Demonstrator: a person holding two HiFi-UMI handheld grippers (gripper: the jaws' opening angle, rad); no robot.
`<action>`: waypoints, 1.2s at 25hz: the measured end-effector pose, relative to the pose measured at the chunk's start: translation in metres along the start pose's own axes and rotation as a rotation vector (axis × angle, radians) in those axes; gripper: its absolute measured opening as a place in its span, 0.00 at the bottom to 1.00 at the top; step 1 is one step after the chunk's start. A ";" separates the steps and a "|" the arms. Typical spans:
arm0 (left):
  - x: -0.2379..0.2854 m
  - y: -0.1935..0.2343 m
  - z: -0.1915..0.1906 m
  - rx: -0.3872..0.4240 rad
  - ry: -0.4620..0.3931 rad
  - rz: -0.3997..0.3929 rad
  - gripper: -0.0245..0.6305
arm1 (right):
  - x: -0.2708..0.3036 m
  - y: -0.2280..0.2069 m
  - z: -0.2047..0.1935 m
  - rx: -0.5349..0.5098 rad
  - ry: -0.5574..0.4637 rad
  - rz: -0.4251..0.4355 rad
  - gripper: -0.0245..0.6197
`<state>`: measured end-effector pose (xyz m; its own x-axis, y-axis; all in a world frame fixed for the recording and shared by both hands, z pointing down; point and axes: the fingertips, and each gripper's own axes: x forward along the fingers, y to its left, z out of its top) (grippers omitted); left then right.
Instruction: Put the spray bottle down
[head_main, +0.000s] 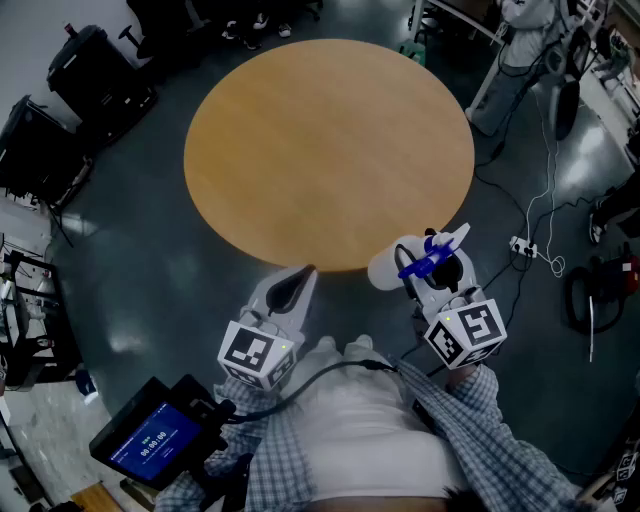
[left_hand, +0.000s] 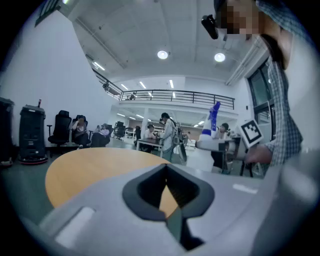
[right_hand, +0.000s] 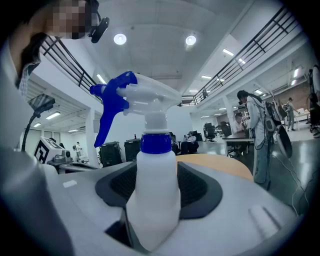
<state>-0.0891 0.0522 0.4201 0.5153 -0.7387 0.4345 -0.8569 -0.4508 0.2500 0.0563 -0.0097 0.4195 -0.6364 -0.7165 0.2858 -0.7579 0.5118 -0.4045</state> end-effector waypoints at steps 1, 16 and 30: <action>0.001 0.000 0.002 -0.002 0.002 0.002 0.04 | 0.000 -0.001 0.001 -0.002 0.001 -0.002 0.42; 0.004 0.001 0.006 -0.001 -0.002 0.003 0.04 | 0.003 -0.008 0.002 -0.001 0.005 -0.008 0.41; 0.005 0.012 0.013 0.015 -0.019 0.025 0.04 | 0.016 0.001 0.007 -0.023 -0.009 0.030 0.41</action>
<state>-0.0963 0.0362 0.4139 0.4939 -0.7592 0.4239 -0.8694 -0.4394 0.2260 0.0465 -0.0237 0.4177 -0.6573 -0.7052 0.2658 -0.7419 0.5435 -0.3926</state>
